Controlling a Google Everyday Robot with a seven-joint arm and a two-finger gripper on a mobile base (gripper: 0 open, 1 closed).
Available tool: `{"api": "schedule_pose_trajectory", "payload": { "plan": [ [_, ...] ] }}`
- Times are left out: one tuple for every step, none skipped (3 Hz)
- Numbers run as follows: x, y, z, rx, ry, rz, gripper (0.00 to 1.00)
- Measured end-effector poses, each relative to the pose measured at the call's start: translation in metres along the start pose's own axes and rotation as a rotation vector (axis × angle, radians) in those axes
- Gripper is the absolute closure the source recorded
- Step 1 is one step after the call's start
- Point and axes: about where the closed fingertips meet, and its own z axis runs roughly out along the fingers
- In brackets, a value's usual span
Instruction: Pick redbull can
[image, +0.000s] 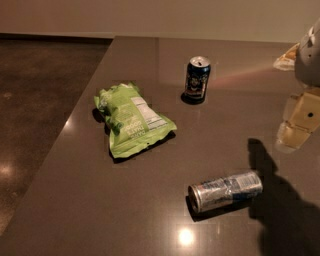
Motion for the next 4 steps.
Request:
{"api": "schedule_pose_trajectory", "payload": {
  "plan": [
    [-0.002, 0.002, -0.001, 0.008, -0.004, -0.006, 0.00],
    [-0.007, 0.020, 0.005, -0.004, -0.040, -0.052, 0.00],
    [-0.017, 0.047, 0.020, -0.035, -0.078, -0.129, 0.00],
    [-0.026, 0.067, 0.041, -0.078, -0.099, -0.195, 0.00]
  ]
}}
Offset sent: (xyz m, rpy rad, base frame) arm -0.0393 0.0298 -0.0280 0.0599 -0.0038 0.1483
